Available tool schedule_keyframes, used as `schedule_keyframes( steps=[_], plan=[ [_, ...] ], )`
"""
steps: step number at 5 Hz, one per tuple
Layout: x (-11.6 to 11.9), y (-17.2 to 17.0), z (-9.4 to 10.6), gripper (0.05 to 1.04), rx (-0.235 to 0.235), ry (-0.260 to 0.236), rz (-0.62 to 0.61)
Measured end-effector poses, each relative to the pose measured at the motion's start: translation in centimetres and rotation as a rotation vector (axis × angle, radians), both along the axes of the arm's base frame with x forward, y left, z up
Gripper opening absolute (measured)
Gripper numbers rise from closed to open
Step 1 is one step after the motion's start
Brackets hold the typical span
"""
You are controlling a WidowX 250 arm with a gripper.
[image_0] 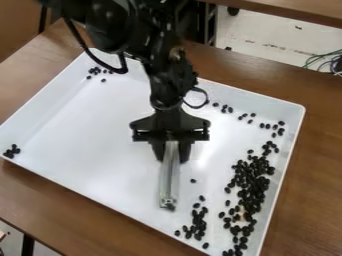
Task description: Sweep into pile
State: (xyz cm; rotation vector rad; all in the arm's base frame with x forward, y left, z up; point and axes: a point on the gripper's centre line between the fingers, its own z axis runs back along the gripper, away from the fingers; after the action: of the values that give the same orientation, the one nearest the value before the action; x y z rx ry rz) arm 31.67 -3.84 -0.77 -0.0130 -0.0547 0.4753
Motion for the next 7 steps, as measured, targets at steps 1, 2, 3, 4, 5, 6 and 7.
schedule_keyframes(
  steps=[1, 2, 3, 4, 5, 6, 7],
  plan=[
    [0.7, 1.5, -0.1, 0.359, 0.019, -0.007, -0.053],
    [1.2, 4.2, 0.1, 0.375, 0.025, -0.019, -0.044],
    [1.2, 5.5, -0.2, 0.479, 0.022, -0.015, -0.052],
    [1.2, 5.9, 0.0, 0.698, 0.009, -0.022, -0.078],
    [0.5, 5.8, 0.1, 0.929, 0.004, 0.013, -0.074],
    [-0.2, 5.6, 1.1, 1.014, -0.029, 0.068, -0.041],
    [1.3, 5.4, 5.2, 1.007, -0.087, -0.032, 0.008]
  ],
)
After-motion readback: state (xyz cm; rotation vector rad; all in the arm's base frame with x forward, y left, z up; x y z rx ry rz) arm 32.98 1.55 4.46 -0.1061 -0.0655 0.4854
